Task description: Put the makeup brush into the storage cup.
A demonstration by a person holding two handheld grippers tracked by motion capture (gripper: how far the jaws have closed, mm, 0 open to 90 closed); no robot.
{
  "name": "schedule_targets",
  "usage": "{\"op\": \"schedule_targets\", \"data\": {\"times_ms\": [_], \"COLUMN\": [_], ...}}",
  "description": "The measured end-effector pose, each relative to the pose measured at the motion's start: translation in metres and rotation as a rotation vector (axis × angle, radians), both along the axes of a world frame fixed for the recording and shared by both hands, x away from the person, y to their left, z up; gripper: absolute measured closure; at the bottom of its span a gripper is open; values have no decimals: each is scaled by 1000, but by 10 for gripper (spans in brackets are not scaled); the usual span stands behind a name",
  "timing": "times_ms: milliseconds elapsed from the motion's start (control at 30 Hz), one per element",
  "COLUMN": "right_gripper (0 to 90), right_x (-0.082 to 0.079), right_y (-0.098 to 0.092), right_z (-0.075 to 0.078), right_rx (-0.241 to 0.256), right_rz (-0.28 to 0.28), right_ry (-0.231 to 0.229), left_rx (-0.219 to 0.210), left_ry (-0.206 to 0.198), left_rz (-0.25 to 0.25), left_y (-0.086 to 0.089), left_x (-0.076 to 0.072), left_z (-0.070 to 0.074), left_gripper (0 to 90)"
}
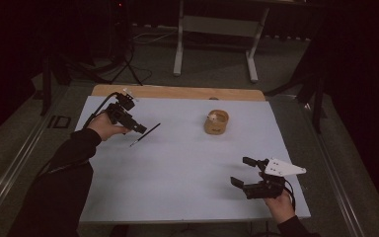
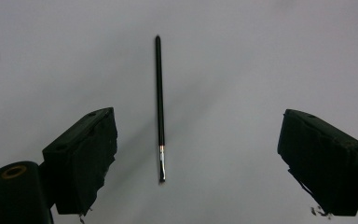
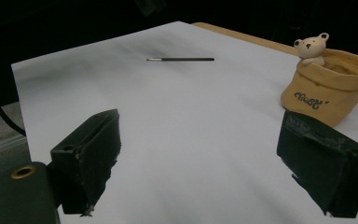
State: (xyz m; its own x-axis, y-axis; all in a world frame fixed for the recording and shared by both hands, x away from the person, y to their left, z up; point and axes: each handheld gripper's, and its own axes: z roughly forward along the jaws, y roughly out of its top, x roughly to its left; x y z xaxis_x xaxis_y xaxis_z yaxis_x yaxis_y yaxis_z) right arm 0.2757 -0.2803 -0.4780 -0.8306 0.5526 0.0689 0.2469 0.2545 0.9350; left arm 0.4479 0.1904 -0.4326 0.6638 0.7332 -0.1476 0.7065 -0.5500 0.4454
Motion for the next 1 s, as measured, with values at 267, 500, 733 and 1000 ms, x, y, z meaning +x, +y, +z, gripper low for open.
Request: {"op": "schedule_targets", "data": {"times_ms": [267, 500, 733, 1000], "right_gripper": [133, 133, 133, 133], "right_x": [0, 0, 0, 0], "right_y": [0, 0, 0, 0], "right_z": [0, 0, 0, -1], "right_rx": [5, 8, 4, 3], "right_rz": [4, 8, 6, 5], "right_ry": [-2, 0, 2, 4], "left_rx": [50, 103, 159, 192], "left_ry": [65, 71, 88, 116], "left_rz": [5, 8, 19, 0], "left_y": [-7, -11, -15, -20], "left_x": [8, 13, 19, 24], "left_z": [-14, -23, -34, -42], "left_gripper": [202, 356, 489, 556]}}
